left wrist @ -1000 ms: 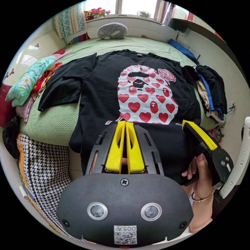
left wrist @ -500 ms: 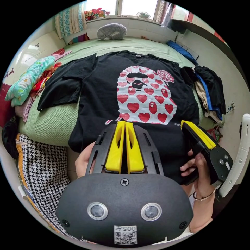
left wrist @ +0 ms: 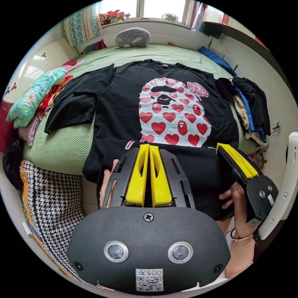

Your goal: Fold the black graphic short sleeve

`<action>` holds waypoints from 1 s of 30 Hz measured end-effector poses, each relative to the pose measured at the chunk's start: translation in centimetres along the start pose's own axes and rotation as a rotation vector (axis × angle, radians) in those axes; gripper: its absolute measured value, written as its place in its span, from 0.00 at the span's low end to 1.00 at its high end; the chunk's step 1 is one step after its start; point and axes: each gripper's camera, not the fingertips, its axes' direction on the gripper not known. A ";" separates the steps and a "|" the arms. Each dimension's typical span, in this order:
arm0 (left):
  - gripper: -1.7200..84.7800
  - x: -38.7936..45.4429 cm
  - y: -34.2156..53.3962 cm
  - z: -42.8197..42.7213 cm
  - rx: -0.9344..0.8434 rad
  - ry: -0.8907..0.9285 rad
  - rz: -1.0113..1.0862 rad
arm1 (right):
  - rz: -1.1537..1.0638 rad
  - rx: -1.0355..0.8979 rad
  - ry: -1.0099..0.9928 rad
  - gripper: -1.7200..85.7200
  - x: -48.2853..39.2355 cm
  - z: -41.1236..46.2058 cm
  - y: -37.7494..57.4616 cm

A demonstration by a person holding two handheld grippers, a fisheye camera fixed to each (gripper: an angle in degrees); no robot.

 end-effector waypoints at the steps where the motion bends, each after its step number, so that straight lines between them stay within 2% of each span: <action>1: 0.01 -0.3 0.0 0.0 -0.001 0.013 -0.006 | 0.001 0.001 -0.004 0.01 0.1 0.0 0.0; 12: 0.01 -3.9 0.1 0.4 0.010 0.190 -0.077 | 0.048 -0.007 -0.125 0.01 2.8 0.0 -0.2; 20: 0.01 -3.3 0.1 0.4 0.005 0.105 -0.050 | 0.043 -0.008 -0.126 0.01 3.6 -0.1 -0.1; 30: 0.01 -3.1 0.1 0.4 0.004 0.084 -0.043 | 0.058 -0.002 -0.147 0.01 4.6 -0.4 0.1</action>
